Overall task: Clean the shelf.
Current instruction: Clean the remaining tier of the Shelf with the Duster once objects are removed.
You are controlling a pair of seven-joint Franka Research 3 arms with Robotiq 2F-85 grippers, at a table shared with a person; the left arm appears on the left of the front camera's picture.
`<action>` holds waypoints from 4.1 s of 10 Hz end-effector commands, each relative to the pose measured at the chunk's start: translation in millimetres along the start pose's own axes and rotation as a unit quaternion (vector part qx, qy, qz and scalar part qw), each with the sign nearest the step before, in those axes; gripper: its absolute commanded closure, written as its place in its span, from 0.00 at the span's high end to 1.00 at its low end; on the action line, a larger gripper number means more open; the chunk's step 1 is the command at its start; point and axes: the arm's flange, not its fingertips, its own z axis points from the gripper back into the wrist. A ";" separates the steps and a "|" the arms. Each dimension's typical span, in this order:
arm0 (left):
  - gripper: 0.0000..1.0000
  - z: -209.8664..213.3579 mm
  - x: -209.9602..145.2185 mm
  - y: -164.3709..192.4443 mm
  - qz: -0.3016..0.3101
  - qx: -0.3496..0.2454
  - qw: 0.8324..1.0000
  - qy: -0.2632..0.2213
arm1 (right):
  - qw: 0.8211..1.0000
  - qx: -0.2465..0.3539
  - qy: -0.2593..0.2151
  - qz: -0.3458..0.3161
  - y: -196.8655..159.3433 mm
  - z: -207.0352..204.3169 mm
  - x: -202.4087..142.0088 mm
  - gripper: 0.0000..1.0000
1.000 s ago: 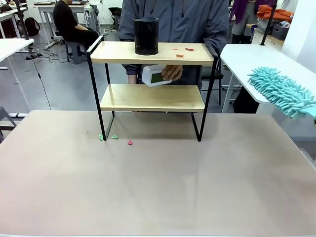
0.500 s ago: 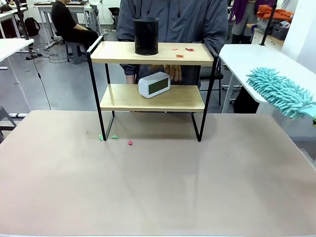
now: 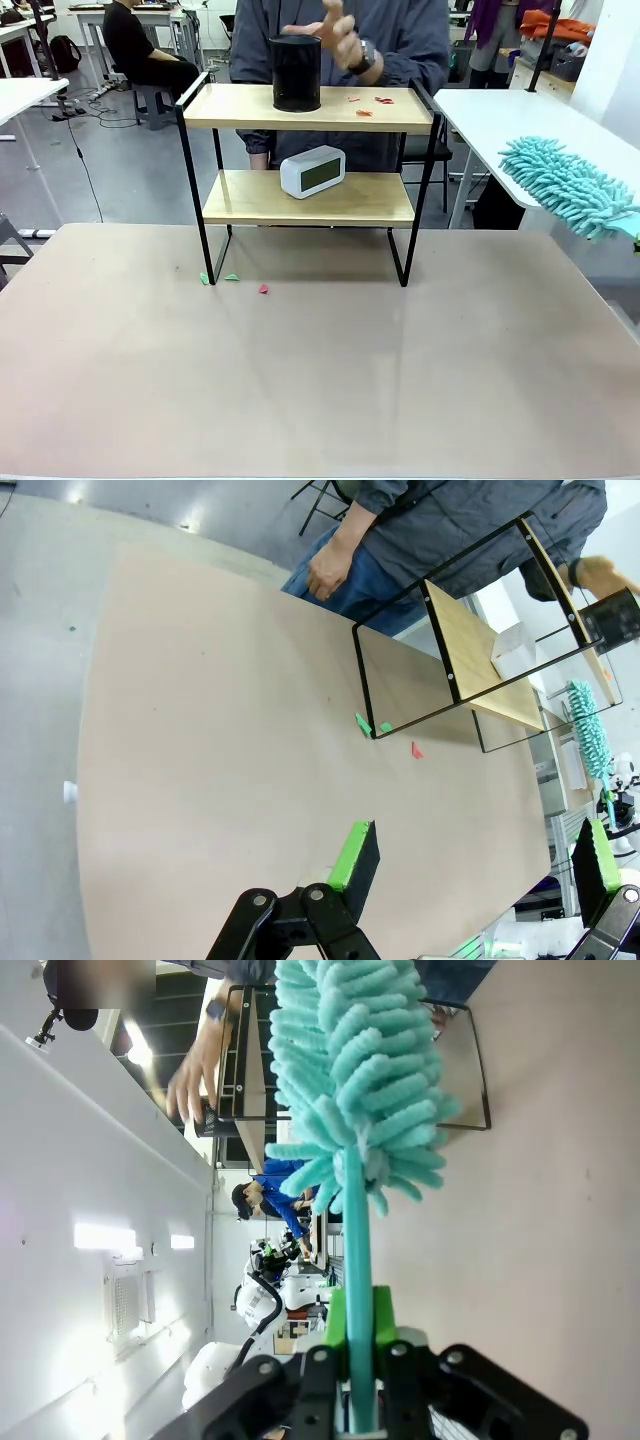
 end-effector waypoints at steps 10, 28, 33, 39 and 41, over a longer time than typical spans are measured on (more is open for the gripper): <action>1.00 -1.5 -0.9 0.2 -0.010 -0.008 1.000 -0.007 | 0.998 0.017 -0.013 0.052 52.9 -35.8 16.9 0.13; 1.00 -1.5 -0.9 0.2 -0.010 -0.008 1.000 -0.007 | 0.941 -0.270 0.040 0.201 297.6 -245.9 -13.6 0.13; 1.00 -1.5 -0.9 0.2 -0.010 -0.008 1.000 -0.007 | 0.941 -0.272 0.073 0.188 284.4 -258.9 -18.6 0.13; 1.00 -1.5 -0.9 0.2 -0.010 -0.008 1.000 -0.007 | 0.941 -0.227 0.179 0.174 275.3 -253.8 -20.9 0.13; 1.00 -1.5 -0.9 0.2 -0.010 -0.008 1.000 -0.007 | 0.931 -0.195 0.263 0.158 273.0 -244.2 -23.1 0.13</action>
